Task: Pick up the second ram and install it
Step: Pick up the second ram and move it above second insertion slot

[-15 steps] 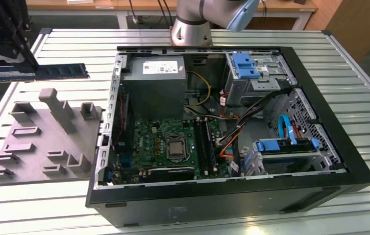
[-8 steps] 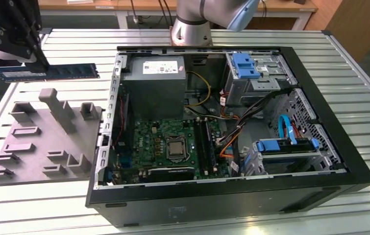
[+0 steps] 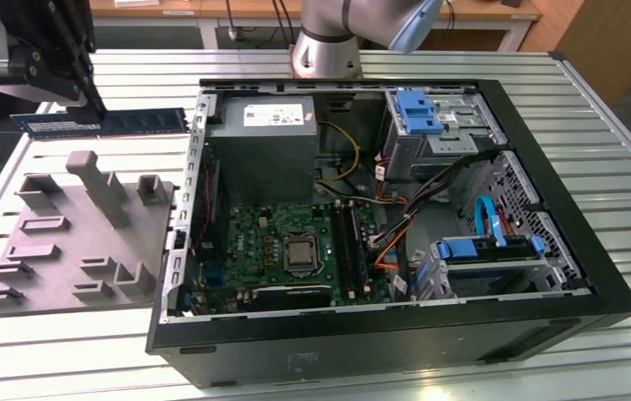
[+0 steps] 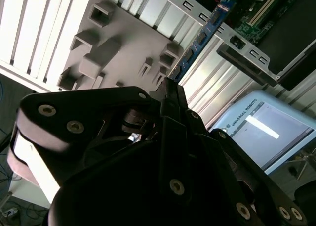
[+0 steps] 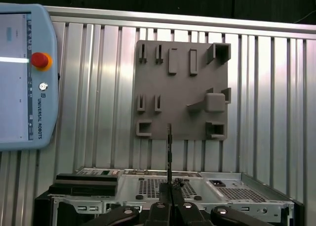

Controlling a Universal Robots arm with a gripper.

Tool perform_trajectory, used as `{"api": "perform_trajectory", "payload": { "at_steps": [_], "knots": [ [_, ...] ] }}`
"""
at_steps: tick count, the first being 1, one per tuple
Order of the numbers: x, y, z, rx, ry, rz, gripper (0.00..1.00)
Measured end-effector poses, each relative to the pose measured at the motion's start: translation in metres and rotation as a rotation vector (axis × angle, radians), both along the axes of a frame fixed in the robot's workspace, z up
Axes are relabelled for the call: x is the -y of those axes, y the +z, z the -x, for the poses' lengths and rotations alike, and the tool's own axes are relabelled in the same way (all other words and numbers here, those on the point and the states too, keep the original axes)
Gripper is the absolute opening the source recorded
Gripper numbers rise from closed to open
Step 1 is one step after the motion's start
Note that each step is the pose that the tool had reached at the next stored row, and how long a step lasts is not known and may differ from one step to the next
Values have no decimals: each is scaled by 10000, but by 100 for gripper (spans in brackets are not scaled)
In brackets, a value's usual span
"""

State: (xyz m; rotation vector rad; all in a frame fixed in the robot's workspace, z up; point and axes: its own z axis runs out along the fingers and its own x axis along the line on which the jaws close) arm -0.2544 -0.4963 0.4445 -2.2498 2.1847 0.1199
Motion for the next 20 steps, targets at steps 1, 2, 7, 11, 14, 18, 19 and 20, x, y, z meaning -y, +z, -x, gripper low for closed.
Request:
{"api": "perform_trajectory", "payload": {
  "at_steps": [1, 2, 7, 11, 14, 18, 19, 20],
  "knots": [
    [0, -1, -21, 0, -1, 0, 13],
    [0, -1, -42, 0, -1, 0, 13],
    [0, -3, -149, 1, -1, -1, 13],
    [0, -4, -239, 0, 0, 0, 13],
    [0, -6, -298, 0, -1, -1, 13],
    [0, -7, -374, 0, -1, 0, 13],
    [0, -8, -393, 0, 0, 0, 13],
    [0, -8, -411, 1, 0, -1, 13]
  ]
}}
